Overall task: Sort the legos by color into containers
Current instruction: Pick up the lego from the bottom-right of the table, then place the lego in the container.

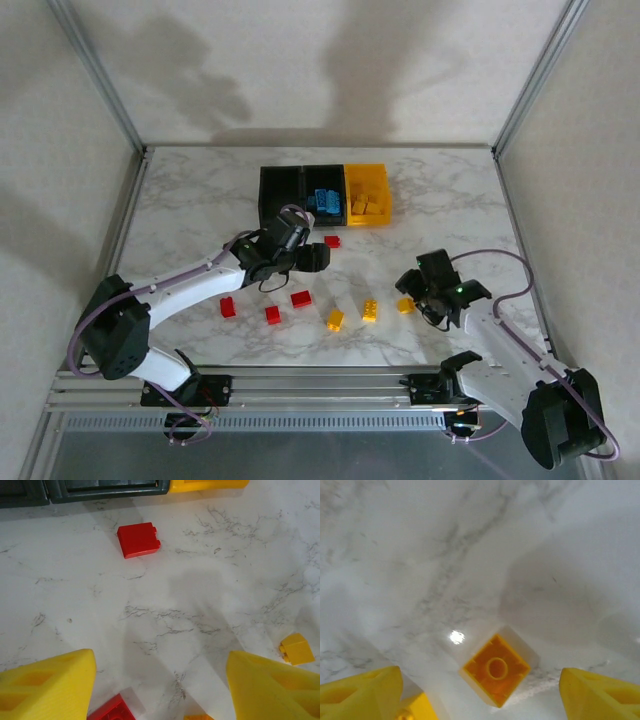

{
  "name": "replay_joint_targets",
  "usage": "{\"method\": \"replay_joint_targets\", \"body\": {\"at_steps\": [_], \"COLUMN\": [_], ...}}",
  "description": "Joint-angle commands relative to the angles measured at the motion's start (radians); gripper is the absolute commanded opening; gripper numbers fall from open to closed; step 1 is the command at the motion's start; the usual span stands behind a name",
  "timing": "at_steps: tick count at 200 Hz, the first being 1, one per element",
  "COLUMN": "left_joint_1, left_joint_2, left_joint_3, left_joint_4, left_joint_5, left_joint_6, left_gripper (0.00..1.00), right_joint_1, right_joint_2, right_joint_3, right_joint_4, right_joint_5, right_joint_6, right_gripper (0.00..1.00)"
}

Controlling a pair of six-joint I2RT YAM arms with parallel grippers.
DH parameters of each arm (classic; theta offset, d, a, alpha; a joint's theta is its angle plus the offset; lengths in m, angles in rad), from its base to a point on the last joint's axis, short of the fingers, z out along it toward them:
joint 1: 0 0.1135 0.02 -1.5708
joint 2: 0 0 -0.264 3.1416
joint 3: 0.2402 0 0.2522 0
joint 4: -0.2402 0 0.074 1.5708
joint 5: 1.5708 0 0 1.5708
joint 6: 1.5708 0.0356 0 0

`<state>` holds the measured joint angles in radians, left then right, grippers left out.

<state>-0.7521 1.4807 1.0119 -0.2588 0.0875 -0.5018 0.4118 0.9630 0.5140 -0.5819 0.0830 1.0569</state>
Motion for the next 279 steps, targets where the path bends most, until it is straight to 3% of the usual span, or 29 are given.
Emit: {"method": "replay_joint_targets", "body": {"at_steps": [1,91,148,180,235,279], "left_joint_1": [-0.006,-0.006,-0.007,-0.007,0.006,0.044], "left_joint_2": [-0.003,-0.001,-0.020,-0.033,-0.077,-0.131], "left_joint_3": [-0.018,-0.051,-0.057,-0.062,-0.081,-0.127], "left_joint_4": [0.031,0.062,0.051,0.047,0.040,0.029], "left_joint_5": [0.021,0.035,0.026,0.020,-0.037,-0.068], "left_joint_6": [-0.006,-0.027,-0.030,-0.041,-0.099,-0.151], "left_gripper": [0.69,0.68,0.68,0.68,0.68,0.68], "right_joint_1": [0.041,0.084,0.084,0.084,0.084,0.082], "right_joint_2": [0.017,0.183,0.185,0.187,0.253,0.456], "right_joint_3": [-0.039,-0.016,-0.019,0.011,0.187,0.468], "right_joint_4": [0.036,0.125,0.140,0.135,0.117,0.140], "right_joint_5": [0.019,0.047,0.050,0.071,0.135,0.145], "right_joint_6": [0.120,0.169,0.160,0.129,-0.015,-0.191], "right_gripper": [0.83,0.76,0.48,0.39,0.34,0.34]}}
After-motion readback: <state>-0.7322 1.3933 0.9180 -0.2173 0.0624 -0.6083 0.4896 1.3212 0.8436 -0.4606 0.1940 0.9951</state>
